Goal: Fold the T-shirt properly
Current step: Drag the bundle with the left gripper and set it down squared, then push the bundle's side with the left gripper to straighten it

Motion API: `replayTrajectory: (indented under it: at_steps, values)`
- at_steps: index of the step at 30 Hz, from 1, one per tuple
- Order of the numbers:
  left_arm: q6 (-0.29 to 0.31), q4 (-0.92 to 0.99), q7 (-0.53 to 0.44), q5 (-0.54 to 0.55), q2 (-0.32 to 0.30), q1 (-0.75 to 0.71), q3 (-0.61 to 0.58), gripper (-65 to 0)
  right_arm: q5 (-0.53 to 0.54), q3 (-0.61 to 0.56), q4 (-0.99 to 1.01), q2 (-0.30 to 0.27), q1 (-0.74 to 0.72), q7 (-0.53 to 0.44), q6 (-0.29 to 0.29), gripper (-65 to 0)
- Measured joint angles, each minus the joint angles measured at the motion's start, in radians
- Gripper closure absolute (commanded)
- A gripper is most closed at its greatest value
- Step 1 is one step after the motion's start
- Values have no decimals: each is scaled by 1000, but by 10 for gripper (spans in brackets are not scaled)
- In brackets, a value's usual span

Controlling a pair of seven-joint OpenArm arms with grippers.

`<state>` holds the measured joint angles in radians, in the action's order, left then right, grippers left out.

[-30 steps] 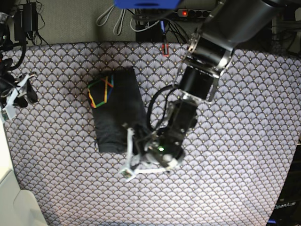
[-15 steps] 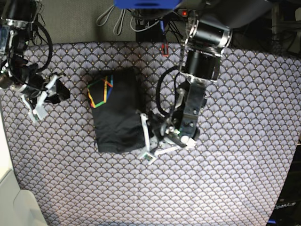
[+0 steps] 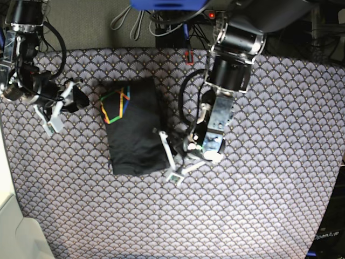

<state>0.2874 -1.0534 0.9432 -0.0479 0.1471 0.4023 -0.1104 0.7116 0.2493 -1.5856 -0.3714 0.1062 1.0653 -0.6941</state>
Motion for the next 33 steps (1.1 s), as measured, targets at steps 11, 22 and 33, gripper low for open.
replayTrajectory:
  at_steps: [11,22,33]
  values:
    - [-3,22,-74,-2,1,23,125,-6,0,-85,0,9,1,-2,0,-239]
    - [-5,192,-164,143,1,88,123,-5,0,-138,0,5,3,-3,0,-239]
    - [-10,271,-310,255,3,86,122,-5,-4,-141,-121,5,89,9,0,-239]
